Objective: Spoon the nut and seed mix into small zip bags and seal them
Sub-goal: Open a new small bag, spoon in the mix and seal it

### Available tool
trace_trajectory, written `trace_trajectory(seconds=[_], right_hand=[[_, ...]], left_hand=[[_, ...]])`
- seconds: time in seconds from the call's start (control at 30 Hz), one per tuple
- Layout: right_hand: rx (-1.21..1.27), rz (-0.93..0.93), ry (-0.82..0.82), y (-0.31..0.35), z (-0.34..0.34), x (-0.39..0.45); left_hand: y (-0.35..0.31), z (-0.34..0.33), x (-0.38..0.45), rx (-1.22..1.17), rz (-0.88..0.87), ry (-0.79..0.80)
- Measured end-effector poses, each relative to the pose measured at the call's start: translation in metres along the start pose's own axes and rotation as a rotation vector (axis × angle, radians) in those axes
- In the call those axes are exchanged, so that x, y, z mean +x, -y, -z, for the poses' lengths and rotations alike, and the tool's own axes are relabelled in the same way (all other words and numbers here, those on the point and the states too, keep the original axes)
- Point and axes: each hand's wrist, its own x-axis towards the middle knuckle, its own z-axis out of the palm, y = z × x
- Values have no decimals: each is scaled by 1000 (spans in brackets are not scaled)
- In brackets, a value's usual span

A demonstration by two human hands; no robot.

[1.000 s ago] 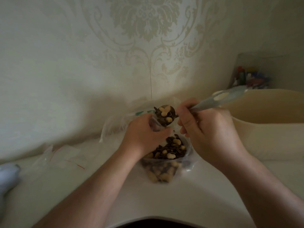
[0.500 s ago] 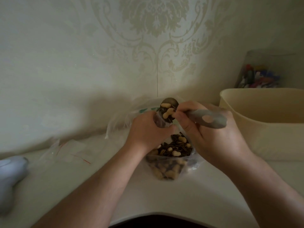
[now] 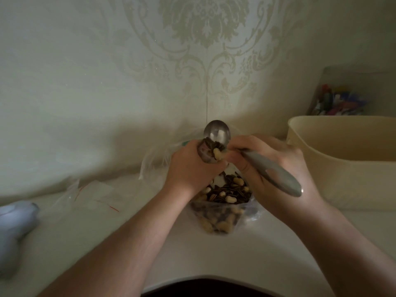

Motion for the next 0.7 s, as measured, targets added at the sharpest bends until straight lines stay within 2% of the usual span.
trace_trajectory(seconds=[0.33, 0.57, 0.7], right_hand=[[36, 72, 7, -1, 0, -1], [82, 106, -44, -3, -2, 0], [71, -22, -108, -2, -1, 1]], left_hand=[[-1, 0, -1, -28, 10, -28], [6, 1, 0, -81, 29, -27], [11, -1, -1, -63, -10, 3]])
